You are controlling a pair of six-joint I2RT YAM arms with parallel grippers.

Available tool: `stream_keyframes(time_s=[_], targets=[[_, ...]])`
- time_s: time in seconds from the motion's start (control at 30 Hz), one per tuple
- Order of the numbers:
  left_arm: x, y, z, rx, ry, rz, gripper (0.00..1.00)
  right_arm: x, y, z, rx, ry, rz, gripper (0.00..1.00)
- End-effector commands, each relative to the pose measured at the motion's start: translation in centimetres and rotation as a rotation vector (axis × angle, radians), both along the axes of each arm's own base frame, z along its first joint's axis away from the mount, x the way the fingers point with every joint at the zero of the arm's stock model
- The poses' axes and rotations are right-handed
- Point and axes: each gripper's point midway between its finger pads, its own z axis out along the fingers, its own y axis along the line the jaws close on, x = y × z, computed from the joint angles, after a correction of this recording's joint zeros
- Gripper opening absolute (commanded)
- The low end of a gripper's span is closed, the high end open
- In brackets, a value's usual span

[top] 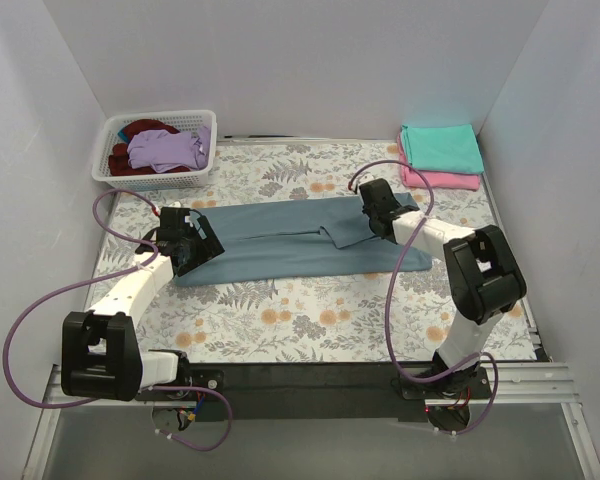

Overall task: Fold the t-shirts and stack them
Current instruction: Fold the tshirt

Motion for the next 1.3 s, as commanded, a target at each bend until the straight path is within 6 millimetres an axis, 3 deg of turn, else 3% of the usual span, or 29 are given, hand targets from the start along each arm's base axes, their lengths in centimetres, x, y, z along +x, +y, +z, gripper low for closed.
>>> stream_keyframes(time_s=[0.0, 0.13, 0.2, 0.23, 0.3, 0.37, 0.4, 0.43, 0.6, 0.73, 0.83, 0.9, 0.97, 1.0, 1.03, 1.13, 1.27], targets=[[0.2, 0.0, 0.8, 0.001, -0.026, -0.015, 0.79, 0.2, 0.2, 4.4, 0.115, -0.133, -0.065, 0.4], [0.4, -0.3, 0.5, -0.009, -0.023, -0.019, 0.79, -0.2, 3.4, 5.3, 0.424, -0.109, -0.062, 0.4], [1.2, -0.4, 1.1, -0.012, -0.022, -0.022, 0.79, -0.7, 3.7, 5.2, 0.57, -0.108, -0.143, 0.4], [1.7, -1.0, 1.2, -0.037, -0.008, -0.04, 0.79, -1.3, 4.9, 4.8, 0.659, -0.069, -0.135, 0.41], [4.2, -2.0, 3.6, -0.059, -0.057, -0.084, 0.79, -2.3, 4.9, 4.0, 0.783, -0.036, -0.216, 0.47], [5.8, -2.1, 2.9, -0.042, -0.023, -0.093, 0.79, -2.8, 5.2, 3.5, 0.871, -0.005, -0.238, 0.51], [7.6, -2.6, 4.3, -0.033, -0.058, -0.111, 0.79, -3.7, 5.2, 2.6, 0.913, 0.013, -0.277, 0.52], [8.4, -2.8, 2.7, -0.027, -0.011, -0.118, 0.79, -3.8, 5.5, 2.6, 0.951, 0.015, -0.28, 0.54], [12.7, -5.7, 0.6, -0.034, 0.036, -0.203, 0.78, -5.5, 5.7, 0.7, 1.054, 0.054, -0.33, 0.55], [13.6, -5.6, -2.1, 0.009, 0.107, -0.199, 0.79, -6.2, 6.0, -0.9, 1.108, 0.088, -0.347, 0.55], [11.5, -5.0, -4.3, 0.018, 0.201, -0.174, 0.79, -6.3, 6.9, -2.1, 1.134, 0.134, -0.335, 0.54], [9.9, -4.7, -4.5, 0.018, 0.232, -0.161, 0.79, -6.6, 7.2, -3.5, 1.13, 0.178, -0.346, 0.54], [6.7, -4.1, -6.2, 0.021, 0.304, -0.145, 0.79, -6.9, 7.4, -4.4, 1.13, 0.211, -0.35, 0.54], [5.8, -4.0, -5.7, 0.017, 0.299, -0.145, 0.79, -6.9, 7.4, -4.7, 1.128, 0.217, -0.348, 0.54], [2.9, -3.8, -6.0, 0.006, 0.324, -0.152, 0.79, -6.6, 8.2, -4.9, 1.132, 0.253, -0.304, 0.54], [0.3, -3.5, -6.1, -0.003, 0.344, -0.154, 0.79, -5.7, 9.0, -5.0, 1.131, 0.284, -0.253, 0.54], [-3.5, -3.3, -5.4, -0.049, 0.376, -0.126, 0.8, -2.4, 10.9, -4.8, 1.141, 0.309, -0.151, 0.53]])
